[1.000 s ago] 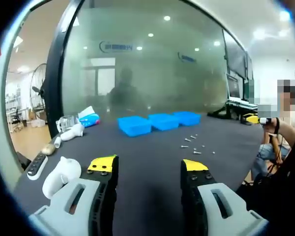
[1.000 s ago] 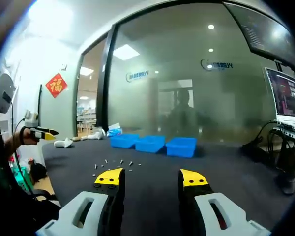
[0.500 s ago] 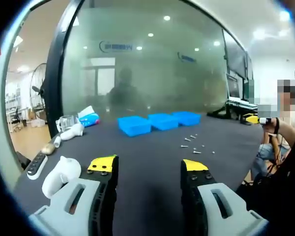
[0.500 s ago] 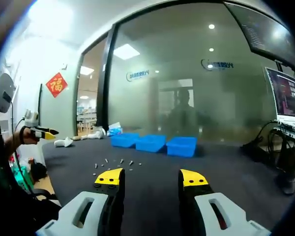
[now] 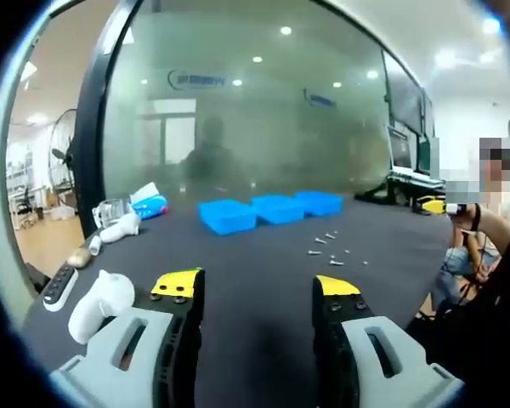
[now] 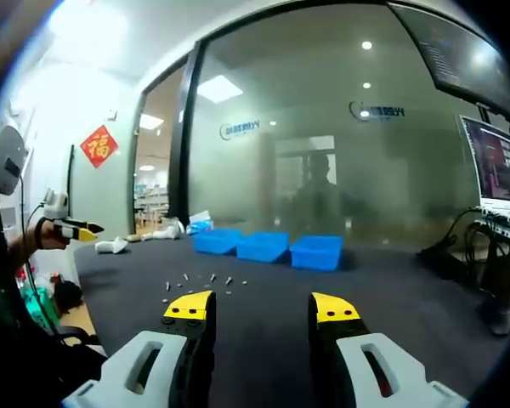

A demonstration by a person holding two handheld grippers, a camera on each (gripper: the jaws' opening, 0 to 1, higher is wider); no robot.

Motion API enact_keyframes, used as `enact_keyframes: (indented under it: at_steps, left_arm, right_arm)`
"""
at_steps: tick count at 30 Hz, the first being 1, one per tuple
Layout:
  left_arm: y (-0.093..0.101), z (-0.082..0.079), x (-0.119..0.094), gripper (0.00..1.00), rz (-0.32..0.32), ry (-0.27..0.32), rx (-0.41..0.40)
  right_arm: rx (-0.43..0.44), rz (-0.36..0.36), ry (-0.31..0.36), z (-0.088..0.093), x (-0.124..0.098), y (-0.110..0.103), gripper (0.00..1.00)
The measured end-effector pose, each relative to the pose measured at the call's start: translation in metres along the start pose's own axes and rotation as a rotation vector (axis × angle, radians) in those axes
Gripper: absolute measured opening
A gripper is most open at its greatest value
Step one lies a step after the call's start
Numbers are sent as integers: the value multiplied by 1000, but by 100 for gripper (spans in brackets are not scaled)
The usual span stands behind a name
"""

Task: Sort the screws, nuts, and washers into the corresponding bins

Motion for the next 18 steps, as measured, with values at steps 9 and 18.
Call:
enact_keyframes:
  at_steps: [9, 18]
  left_arm:
    - [3, 1, 4, 49, 22, -7, 2]
    - [8, 3, 9, 49, 58, -19, -1]
  right_arm:
    - [-7, -15, -11, 1, 3, -3, 41]
    - [-9, -57, -24, 0, 9, -8, 42]
Point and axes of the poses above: the point that each gripper's makers call its tool centre point, and the gripper's own axes: x roughly forward along the fingers, y roughly to its right, z roughly out of its underside, the point moved 6 cm from there along -x, roughly backward along the fingers, and after that the axes turned 9 degrees about -y, right-handed, at the moved point
